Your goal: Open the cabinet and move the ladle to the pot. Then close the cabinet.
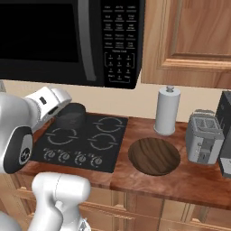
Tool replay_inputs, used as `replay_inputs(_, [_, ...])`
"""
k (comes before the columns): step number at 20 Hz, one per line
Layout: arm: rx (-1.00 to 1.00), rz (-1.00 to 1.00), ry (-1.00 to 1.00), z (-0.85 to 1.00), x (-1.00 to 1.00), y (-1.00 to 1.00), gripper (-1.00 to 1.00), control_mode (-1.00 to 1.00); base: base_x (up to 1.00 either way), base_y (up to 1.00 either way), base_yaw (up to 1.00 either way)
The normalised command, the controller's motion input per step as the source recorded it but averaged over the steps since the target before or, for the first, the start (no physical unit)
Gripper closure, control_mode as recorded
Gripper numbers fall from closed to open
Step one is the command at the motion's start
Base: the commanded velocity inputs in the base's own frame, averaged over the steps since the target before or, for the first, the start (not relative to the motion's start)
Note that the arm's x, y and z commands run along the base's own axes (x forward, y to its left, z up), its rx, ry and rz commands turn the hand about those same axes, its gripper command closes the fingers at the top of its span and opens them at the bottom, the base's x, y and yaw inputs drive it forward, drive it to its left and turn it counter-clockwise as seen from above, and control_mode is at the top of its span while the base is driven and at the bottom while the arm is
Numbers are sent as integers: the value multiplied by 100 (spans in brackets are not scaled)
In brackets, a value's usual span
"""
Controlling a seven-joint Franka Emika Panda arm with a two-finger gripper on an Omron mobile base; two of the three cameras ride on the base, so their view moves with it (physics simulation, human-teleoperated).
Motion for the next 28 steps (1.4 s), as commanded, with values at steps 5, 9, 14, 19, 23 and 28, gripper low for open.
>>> replay_inputs(5, [10, -21, 0, -15, 33, -3, 100, -100, 0, 0, 0])
replay_inputs(9, [10, -20, 0, -15, 33, -15, 100, -100, 0, 0, 0])
replay_inputs(14, [13, -17, 0, -27, 16, -24, 100, -100, 0, 0, 0])
replay_inputs(19, [13, -11, 0, -53, 0, -12, 100, -100, 0, 0, 0])
replay_inputs(23, [11, -8, 0, -57, 0, 0, 100, -100, 0, 0, 0])
replay_inputs(28, [9, -6, 0, -50, 17, 0, 100, -100, 0, 0, 0])
